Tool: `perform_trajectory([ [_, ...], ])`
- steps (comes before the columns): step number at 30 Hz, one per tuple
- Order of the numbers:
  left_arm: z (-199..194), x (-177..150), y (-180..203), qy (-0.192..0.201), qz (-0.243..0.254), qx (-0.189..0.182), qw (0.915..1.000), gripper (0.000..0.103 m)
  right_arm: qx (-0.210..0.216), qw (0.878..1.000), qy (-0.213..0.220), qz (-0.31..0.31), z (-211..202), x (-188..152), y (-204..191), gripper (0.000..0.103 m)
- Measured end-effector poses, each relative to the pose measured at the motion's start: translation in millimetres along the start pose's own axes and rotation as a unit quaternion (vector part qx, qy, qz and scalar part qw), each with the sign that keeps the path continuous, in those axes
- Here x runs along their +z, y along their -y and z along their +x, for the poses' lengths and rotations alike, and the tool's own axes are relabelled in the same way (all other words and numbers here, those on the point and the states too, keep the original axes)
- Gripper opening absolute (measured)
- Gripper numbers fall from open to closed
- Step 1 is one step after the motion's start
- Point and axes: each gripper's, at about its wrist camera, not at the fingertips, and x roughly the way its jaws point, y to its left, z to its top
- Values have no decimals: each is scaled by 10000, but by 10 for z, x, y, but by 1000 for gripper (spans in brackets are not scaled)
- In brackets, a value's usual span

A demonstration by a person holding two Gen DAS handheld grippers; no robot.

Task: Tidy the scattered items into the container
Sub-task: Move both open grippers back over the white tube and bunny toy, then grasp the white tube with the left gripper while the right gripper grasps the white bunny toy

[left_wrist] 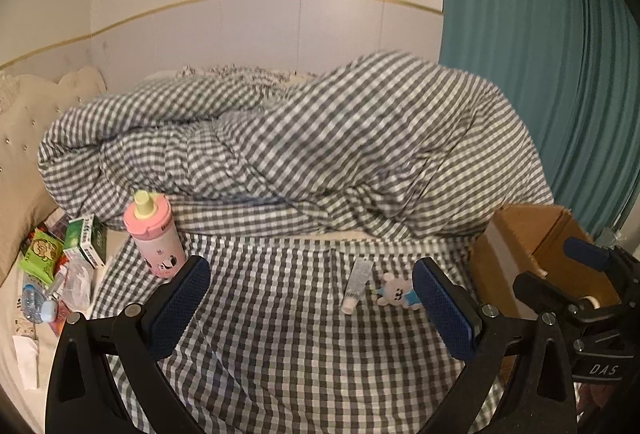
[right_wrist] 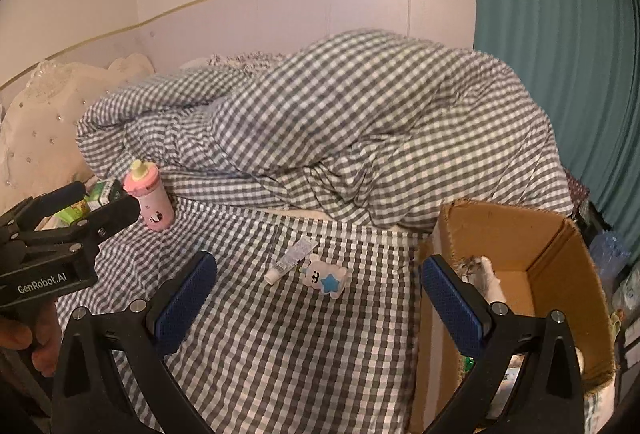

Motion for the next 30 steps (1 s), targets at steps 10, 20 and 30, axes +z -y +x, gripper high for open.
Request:
perform_trajectory([
  [10, 716, -194, -17, -469, 122, 72, 9988, 103, -14, 9989, -459, 31, 676, -125, 24, 103],
  [20, 1340, -395, 22, -849, 264, 89, 9960, 103, 3, 9957, -927, 71, 1324, -344, 54, 103],
  [30, 1975, -626, 86, -1355, 344, -97, 9901, 95, 76, 9900, -1408, 63, 1856, -618, 156, 103],
])
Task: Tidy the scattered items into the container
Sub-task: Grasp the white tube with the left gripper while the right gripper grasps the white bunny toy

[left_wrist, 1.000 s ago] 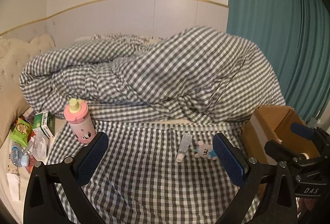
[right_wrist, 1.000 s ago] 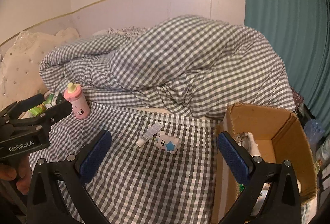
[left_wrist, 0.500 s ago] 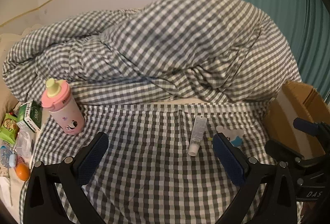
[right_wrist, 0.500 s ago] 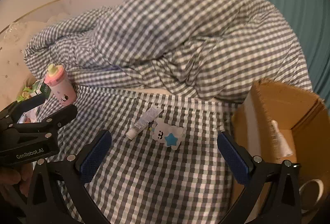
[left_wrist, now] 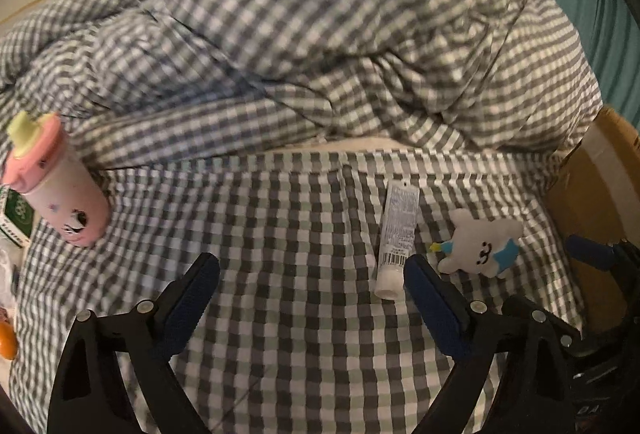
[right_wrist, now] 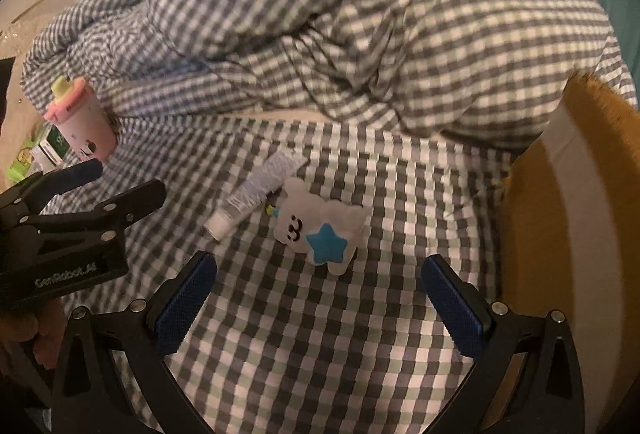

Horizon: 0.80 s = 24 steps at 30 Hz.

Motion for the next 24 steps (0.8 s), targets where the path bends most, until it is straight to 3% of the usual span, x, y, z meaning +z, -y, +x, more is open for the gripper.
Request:
perform_trajectory([
  [7, 322, -25, 197, -184, 182, -293, 9992, 87, -10, 9998, -177, 78, 268, -108, 144, 102],
  [15, 624, -30, 381, -429, 290, -550, 9971, 66, 37, 9997, -232, 65, 415, -141, 213, 102],
  [18, 667, -34, 428, -413, 339, -579, 9969, 40, 57, 9997, -243, 40, 463, -146, 217, 102],
  [19, 664, -27, 430, -405, 325, -594, 9969, 27, 69, 9997, -243, 42, 479, -142, 219, 102],
  [24, 592, 12, 313, -251, 106, -487, 9984, 24, 143, 9997, -218, -1, 552, -101, 180, 102],
])
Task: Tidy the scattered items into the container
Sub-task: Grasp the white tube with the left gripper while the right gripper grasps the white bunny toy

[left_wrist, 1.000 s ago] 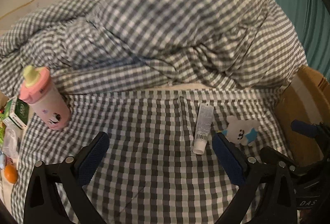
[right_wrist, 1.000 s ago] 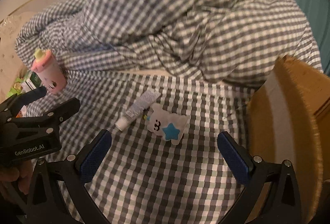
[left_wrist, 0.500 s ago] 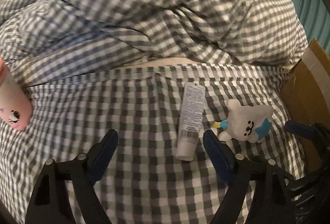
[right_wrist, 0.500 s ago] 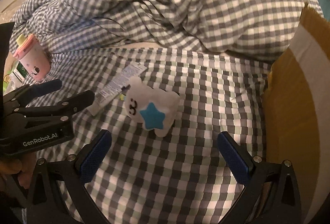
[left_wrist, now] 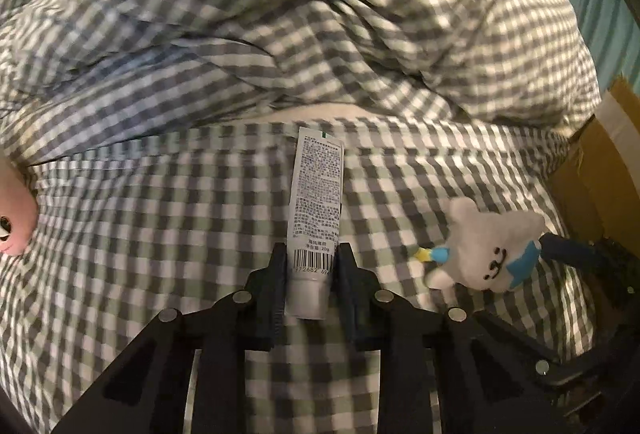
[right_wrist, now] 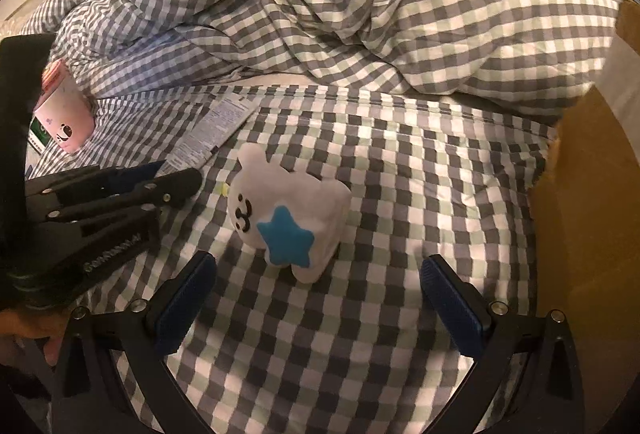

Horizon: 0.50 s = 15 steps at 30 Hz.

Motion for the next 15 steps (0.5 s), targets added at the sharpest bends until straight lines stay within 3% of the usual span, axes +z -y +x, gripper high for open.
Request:
perform_trajectory([
  [9, -306, 15, -329, 250, -232, 146, 9993, 24, 53, 9999, 109, -54, 116, 111, -150, 102],
  [12, -352, 5, -407, 286, -315, 179, 9989, 24, 32, 9999, 101, -84, 140, 120, -208, 87],
  [13, -400, -17, -458, 295, -333, 182, 9988, 24, -4, 9999, 73, -82, 154, 119, -220, 73],
  [14, -396, -26, -477, 304, -347, 190, 9988, 24, -45, 9999, 45, -79, 163, 116, -223, 67],
  [15, -411, -30, -493, 312, -356, 191, 9987, 24, -65, 9999, 24, -87, 169, 113, -223, 66],
])
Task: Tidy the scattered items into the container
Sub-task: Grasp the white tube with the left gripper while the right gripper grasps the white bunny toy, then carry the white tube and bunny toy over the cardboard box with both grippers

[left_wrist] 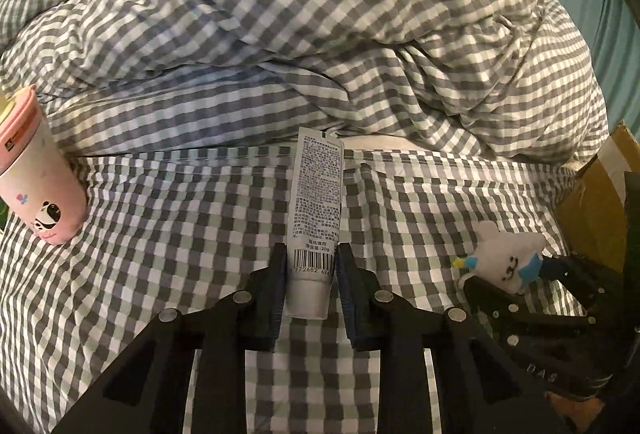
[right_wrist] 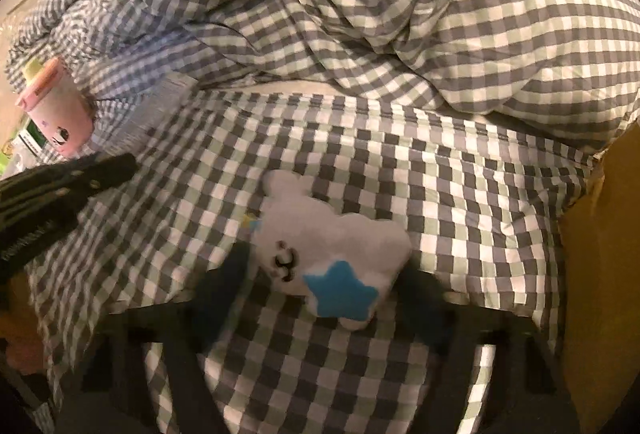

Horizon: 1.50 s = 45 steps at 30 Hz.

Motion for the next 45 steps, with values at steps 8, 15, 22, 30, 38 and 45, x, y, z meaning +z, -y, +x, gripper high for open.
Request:
perform_trajectory([
  [8, -171, 22, 16, 123, -34, 6, 9999, 24, 128, 9998, 114, 81, -164, 18, 28, 62],
  [15, -550, 65, 13, 376, -66, 29, 9993, 24, 124, 9993, 332, 82, -501, 48, 7, 62],
  [22, -1044, 93, 46, 682, -97, 52, 9976, 24, 140, 9979, 635, -11, -1003, 92, -127, 62],
  [30, -1716, 50, 61, 1043, -175, 84, 9944, 24, 156, 9942, 1057, -145, -1688, 85, -320, 62],
  [38, -2323, -67, 179, 1372, -60, 150, 9904, 24, 163, 9889, 1460, -241, -2338, 5, -436, 62],
  [45, -2847, -205, 263, 1671, 8, 170, 9858, 24, 125, 9838, 1762, -296, -2836, -145, -522, 62],
])
